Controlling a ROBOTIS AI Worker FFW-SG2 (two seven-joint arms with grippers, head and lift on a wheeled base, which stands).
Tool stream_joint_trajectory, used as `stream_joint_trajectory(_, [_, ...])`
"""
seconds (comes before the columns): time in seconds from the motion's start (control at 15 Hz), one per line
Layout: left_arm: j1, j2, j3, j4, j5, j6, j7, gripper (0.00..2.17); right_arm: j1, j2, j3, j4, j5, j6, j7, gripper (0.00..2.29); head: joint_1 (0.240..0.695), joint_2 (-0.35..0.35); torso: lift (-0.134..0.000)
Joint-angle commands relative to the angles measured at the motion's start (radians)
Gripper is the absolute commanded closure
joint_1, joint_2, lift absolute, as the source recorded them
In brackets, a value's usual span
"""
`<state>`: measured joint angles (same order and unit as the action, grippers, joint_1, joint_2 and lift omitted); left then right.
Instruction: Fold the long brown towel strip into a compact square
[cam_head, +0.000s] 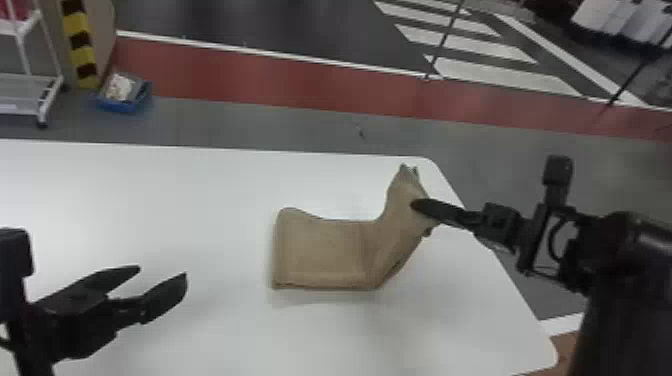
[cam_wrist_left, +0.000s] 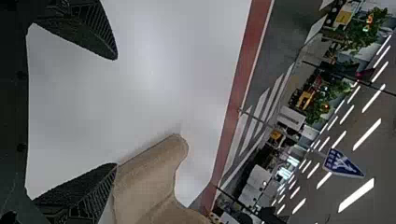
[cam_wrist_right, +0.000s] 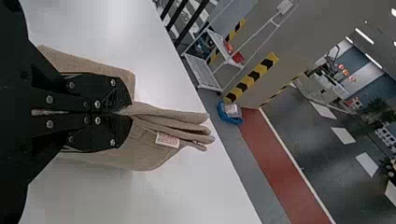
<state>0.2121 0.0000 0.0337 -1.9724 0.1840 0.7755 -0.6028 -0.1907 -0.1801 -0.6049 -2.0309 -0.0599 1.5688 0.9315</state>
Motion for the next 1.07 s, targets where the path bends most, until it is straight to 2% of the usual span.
stream_joint_trajectory(0.0, [0.006,-0.003,0.008,-0.003,0.0,0.0,0.0,0.07,-0.018,0.033,0.063,-0.022,0.003,0.003,-0.002,1.95,0.695,-0.318,-0.124])
stream_joint_trajectory(0.27, [0.007,-0.003,0.014,-0.003,0.0,0.0,-0.002,0.07,-0.001,0.077,0.215,-0.049,0.071,0.003,-0.008,1.94,0.695,-0.246,-0.124])
stream_joint_trajectory(0.47, [0.009,-0.003,0.017,-0.003,0.002,0.0,-0.005,0.07,0.01,0.094,0.309,-0.049,0.137,0.003,-0.017,1.94,0.695,-0.188,-0.124])
stream_joint_trajectory(0.6, [0.009,-0.003,0.02,-0.002,0.002,0.0,-0.011,0.07,0.016,0.114,0.349,-0.046,0.173,-0.014,-0.034,1.94,0.695,-0.167,-0.124])
stream_joint_trajectory(1.0, [0.013,-0.003,0.032,0.0,0.003,0.0,-0.026,0.07,0.027,0.143,0.456,-0.029,0.249,-0.066,-0.088,1.93,0.695,-0.124,-0.124])
